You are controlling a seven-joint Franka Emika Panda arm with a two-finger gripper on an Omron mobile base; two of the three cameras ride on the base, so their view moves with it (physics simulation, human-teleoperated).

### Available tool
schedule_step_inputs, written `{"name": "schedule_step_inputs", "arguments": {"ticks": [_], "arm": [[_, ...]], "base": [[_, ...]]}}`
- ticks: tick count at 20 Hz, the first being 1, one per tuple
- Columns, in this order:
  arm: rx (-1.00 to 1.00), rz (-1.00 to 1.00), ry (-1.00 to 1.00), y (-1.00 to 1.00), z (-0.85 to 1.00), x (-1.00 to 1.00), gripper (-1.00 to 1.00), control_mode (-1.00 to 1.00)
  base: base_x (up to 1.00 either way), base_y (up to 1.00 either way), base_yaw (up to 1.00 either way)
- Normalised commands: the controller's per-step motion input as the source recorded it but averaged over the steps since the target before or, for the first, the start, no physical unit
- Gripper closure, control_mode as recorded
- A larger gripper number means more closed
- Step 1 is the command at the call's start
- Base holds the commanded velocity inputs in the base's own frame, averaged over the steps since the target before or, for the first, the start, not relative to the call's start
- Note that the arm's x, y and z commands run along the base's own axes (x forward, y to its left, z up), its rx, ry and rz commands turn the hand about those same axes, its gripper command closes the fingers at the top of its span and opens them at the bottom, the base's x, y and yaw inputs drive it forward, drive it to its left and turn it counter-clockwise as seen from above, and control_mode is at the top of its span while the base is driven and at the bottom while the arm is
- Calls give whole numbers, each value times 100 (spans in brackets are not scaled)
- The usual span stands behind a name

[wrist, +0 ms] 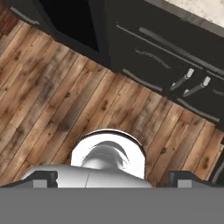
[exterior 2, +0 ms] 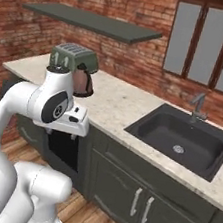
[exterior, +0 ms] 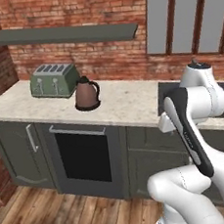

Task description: Navigate to the shelves.

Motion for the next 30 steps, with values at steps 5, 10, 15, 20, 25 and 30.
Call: {"name": "schedule_step_inputs", "arguments": {"ticks": [5,10,15,20,25,30], "arm": [[0,0,0,0,0,0,-100,100],[0,0,0,0,0,0,-100,100],[0,0,0,0,0,0,-100,100],[0,0,0,0,0,0,-100,100],[0,0,0,0,0,0,-100,100],[0,0,0,0,0,0,-100,100]], "base": [[41,82,16],[60,98,0],[62,88,-3],[63,42,-20],[48,1,-29],[52,3,-31]]}}
